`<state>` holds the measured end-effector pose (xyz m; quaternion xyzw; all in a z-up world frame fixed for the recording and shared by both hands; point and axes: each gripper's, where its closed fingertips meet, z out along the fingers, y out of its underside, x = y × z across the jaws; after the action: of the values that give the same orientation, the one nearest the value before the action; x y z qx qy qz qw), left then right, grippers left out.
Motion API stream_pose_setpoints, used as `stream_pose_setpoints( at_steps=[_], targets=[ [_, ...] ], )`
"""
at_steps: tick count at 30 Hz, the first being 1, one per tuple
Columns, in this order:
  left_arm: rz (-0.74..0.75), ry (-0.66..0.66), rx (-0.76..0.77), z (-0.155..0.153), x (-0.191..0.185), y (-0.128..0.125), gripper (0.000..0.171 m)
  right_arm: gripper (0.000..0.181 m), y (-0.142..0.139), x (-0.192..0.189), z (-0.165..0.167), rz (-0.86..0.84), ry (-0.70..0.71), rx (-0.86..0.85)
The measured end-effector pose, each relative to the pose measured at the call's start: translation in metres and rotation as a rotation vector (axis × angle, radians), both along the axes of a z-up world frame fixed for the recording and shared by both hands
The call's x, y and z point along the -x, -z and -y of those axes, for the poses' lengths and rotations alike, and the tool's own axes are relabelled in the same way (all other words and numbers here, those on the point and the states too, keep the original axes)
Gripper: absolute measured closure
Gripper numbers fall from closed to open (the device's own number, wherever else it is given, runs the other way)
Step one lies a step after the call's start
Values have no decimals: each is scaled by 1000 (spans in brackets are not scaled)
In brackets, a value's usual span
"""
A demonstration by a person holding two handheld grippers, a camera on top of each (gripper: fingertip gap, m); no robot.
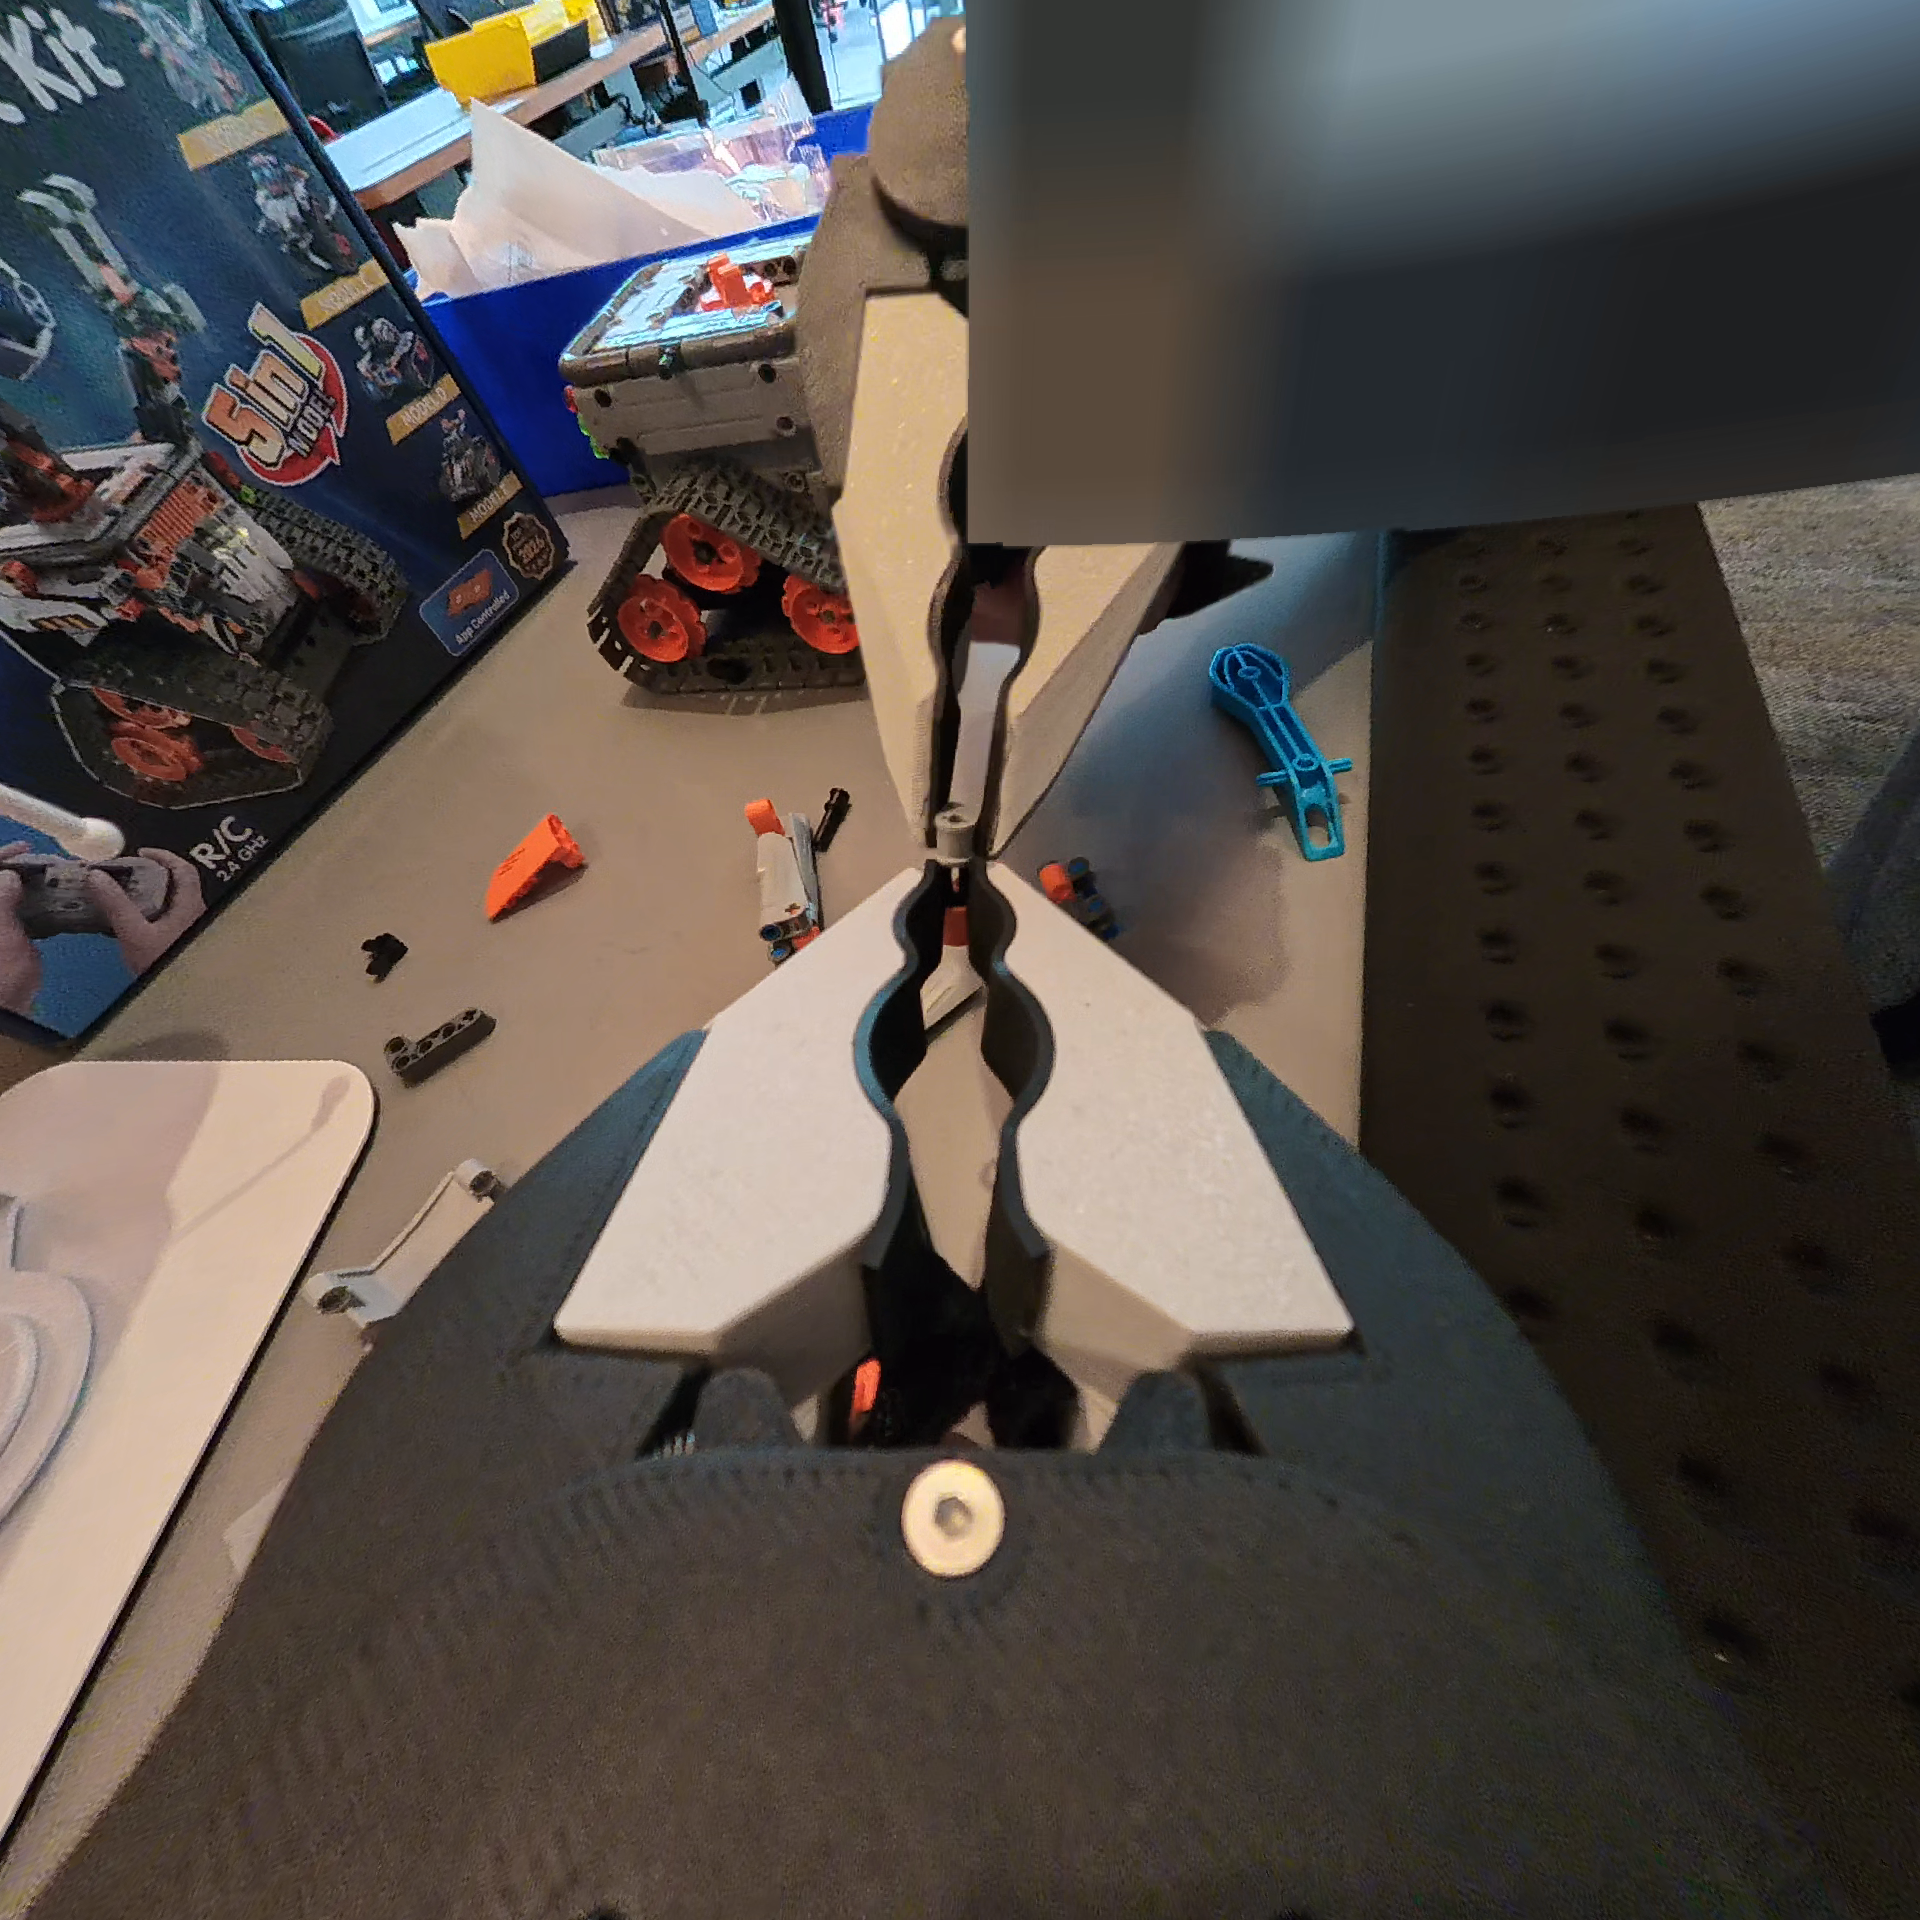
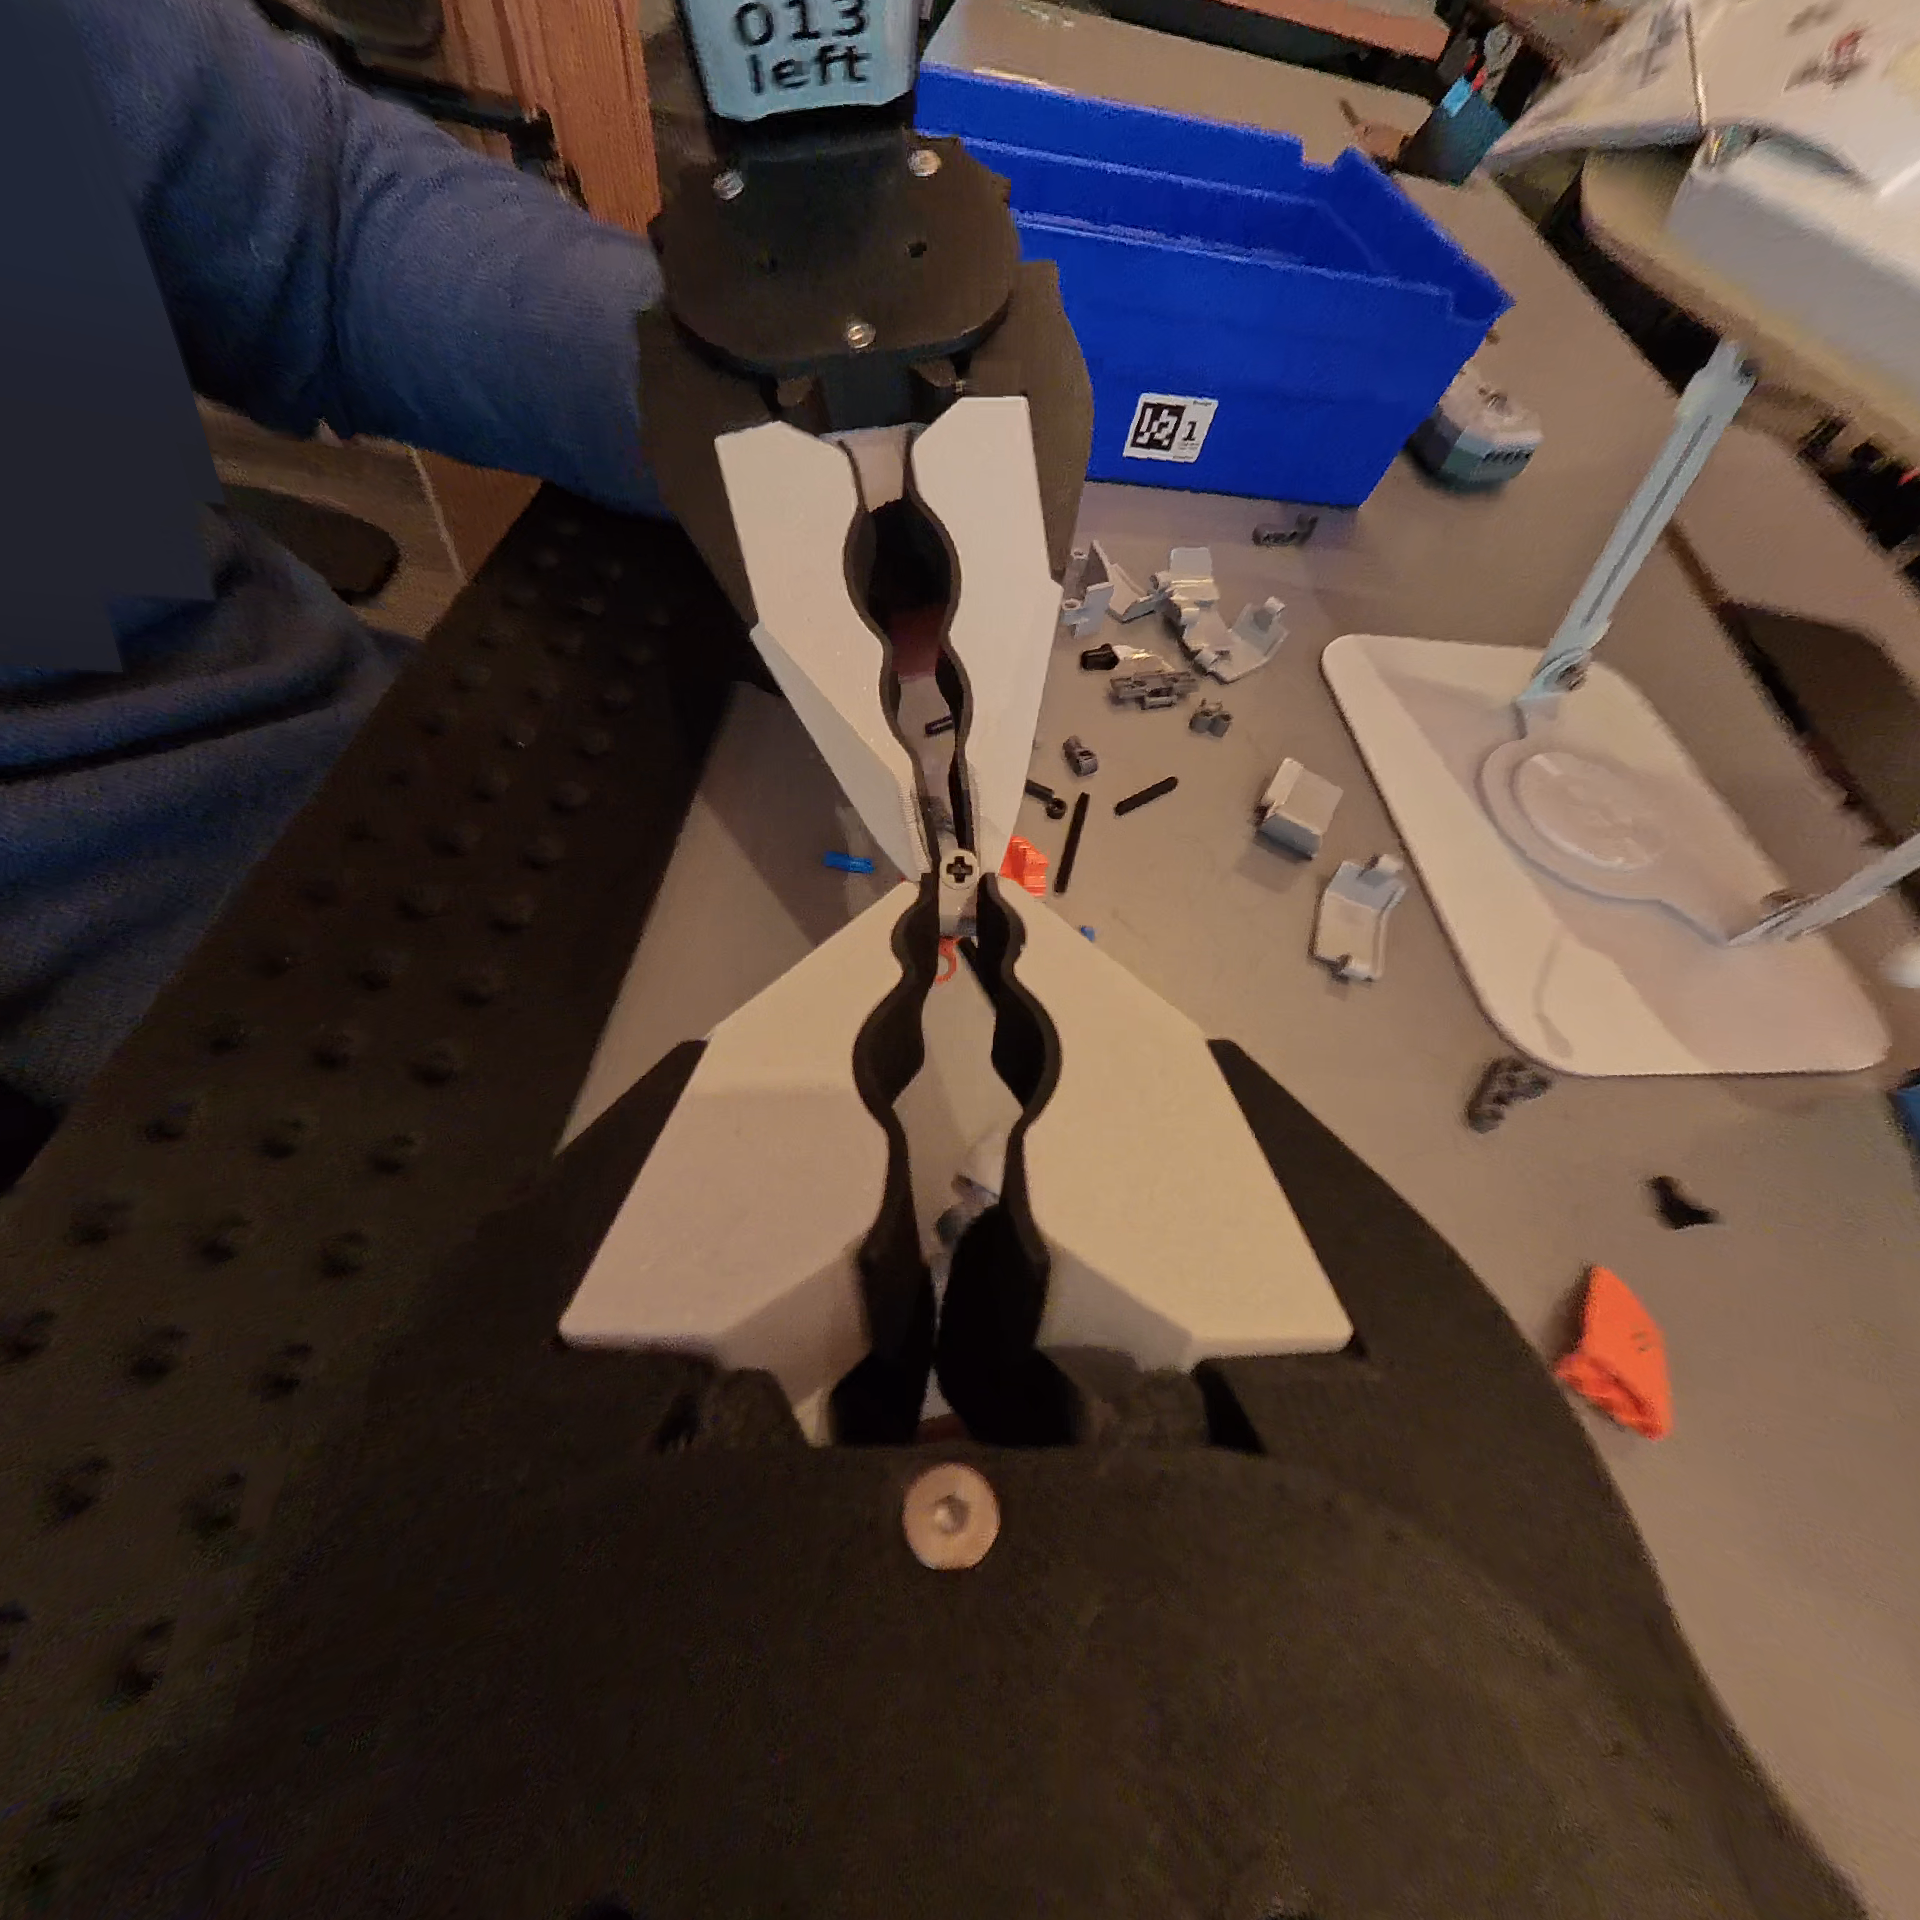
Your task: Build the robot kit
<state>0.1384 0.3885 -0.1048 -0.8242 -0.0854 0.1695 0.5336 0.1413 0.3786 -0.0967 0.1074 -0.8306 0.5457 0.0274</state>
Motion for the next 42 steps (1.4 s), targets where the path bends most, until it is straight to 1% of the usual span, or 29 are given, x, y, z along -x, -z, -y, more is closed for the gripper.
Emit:
stream_pose_setpoints(
  at_steps=[2,5,6,8,9,12,15,18,19,20,21,22,23,25,27,29,32,35,37,40,42],
  targets=[
    [11,9,-19,0,-1,-1,169,177,-1,-1,0,-88,5,4],
    [24,18,-58,0,-2,-7,169,177,-8,-2,1,-111,7,48],
    [26,21,-66,1,-2,-8,169,177,-9,-2,1,-93,6,52],
    [53,26,-86,1,-2,-9,169,177,-10,-2,2,-15,8,59],
    [76,32,-97,1,-3,-9,169,177,-10,-2,2,70,2,51],
    [144,29,-180,0,1,-18,169,176,-17,2,1,287,-4,106],
    [151,-9,-233,6,10,-28,153,176,-22,9,-1,420,1,148],
    [110,-25,-237,9,12,-32,148,176,-25,11,0,461,2,169],
    [99,-22,-238,9,11,-34,150,176,-27,11,0,479,1,177],
    [100,-19,-244,10,11,-36,149,176,-28,13,0,491,6,189],
    [104,-10,-257,11,11,-39,143,176,-30,14,-1,509,8,205],
    [116,2,-272,12,10,-42,141,176,-34,17,-3,528,13,226],
    [132,17,-281,13,8,-43,139,176,-39,21,-5,539,20,255],
    [134,1,-271,12,12,-40,135,176,-48,26,-9,574,17,304],
    [129,4,-275,7,11,-42,132,176,-49,27,-9,584,16,311],
    [114,-22,-266,2,14,-41,132,176,-53,24,-9,605,-3,336],
    [102,-32,-276,-3,15,-41,136,176,-51,18,-6,585,-20,321],
    [115,-3,-296,-7,10,-41,150,176,-48,13,-2,559,-30,305],
    [87,-8,-281,-6,11,-39,151,176,-46,12,-2,521,-27,295],
    [89,-14,-247,-5,12,-35,151,174,-42,12,-3,431,-9,271],
    [91,-29,-251,-3,14,-36,151,171,-48,17,-7,441,4,294]
  ],
)
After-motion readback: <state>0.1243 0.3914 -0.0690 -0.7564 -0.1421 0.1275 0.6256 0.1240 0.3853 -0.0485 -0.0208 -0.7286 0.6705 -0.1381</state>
